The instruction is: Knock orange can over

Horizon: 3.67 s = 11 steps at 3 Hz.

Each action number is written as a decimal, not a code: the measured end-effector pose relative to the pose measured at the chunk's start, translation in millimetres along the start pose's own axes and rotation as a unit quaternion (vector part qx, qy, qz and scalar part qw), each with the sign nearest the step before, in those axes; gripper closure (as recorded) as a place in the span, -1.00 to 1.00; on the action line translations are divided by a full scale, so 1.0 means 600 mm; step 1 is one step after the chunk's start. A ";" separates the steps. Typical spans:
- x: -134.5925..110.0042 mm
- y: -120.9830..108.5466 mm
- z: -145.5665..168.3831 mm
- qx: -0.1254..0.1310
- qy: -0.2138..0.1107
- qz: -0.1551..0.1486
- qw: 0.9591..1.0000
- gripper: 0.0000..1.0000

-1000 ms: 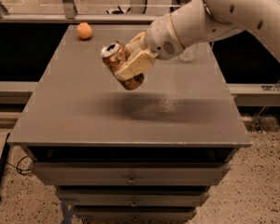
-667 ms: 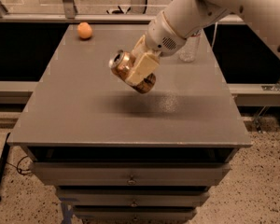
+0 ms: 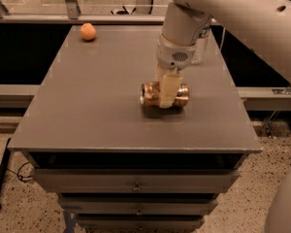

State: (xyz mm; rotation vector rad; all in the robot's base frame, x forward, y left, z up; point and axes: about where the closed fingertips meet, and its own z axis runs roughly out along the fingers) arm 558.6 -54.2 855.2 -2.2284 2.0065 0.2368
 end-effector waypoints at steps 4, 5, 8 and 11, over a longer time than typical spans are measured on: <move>0.045 0.028 -0.014 0.032 0.083 0.019 0.996 -0.74; 0.056 0.051 -0.006 0.026 0.079 0.033 0.996 -1.00; 0.105 0.048 -0.037 0.050 0.022 0.081 0.995 -1.00; 0.304 0.078 -0.146 0.156 -0.246 0.172 0.941 -1.00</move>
Offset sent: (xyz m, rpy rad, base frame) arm -0.0087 -0.0389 0.0031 -0.2200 -0.0688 -0.0380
